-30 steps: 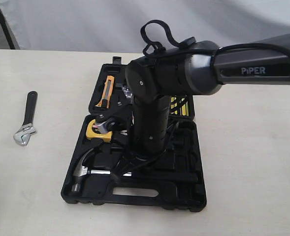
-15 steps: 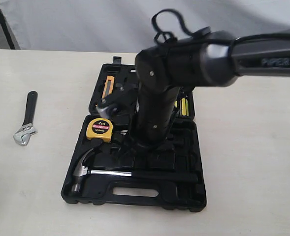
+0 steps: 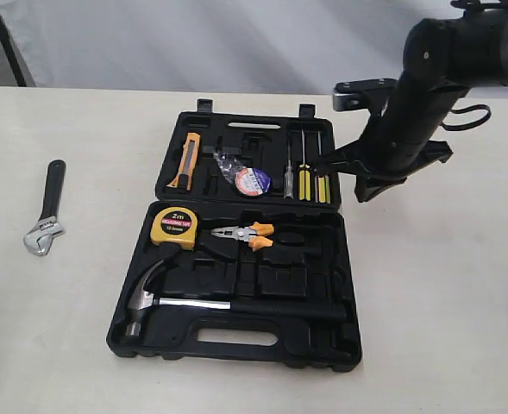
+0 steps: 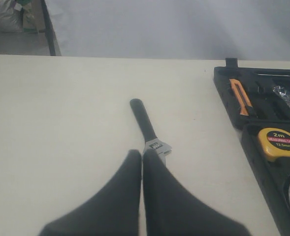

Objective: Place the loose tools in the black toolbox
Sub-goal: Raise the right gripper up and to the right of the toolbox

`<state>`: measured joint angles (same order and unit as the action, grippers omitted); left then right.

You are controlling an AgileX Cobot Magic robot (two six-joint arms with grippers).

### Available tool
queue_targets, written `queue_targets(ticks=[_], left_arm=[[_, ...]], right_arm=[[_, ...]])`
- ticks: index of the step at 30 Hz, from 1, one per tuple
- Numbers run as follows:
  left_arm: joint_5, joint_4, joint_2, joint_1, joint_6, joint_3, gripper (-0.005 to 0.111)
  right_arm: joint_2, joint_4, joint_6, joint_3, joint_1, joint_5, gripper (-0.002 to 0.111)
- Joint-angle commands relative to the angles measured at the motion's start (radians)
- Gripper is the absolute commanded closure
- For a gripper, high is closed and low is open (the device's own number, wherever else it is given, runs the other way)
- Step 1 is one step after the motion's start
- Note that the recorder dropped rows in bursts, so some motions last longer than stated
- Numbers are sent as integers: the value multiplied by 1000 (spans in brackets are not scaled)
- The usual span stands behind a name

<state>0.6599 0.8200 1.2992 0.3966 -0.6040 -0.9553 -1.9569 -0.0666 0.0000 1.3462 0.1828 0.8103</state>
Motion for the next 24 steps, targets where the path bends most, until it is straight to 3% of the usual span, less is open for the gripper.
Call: queue_targets(ticks=[1, 12, 24], left_arm=[[-17, -14, -8, -3, -10, 9, 105], [-17, -14, -8, -3, -10, 9, 105], [-17, -14, -8, -3, -10, 9, 105]], right_arm=[[-95, 6, 0, 83, -58, -15, 108], [-318, -3, 0, 343, -64, 53, 108], [-350, -131, -129, 390, -62, -12, 108]])
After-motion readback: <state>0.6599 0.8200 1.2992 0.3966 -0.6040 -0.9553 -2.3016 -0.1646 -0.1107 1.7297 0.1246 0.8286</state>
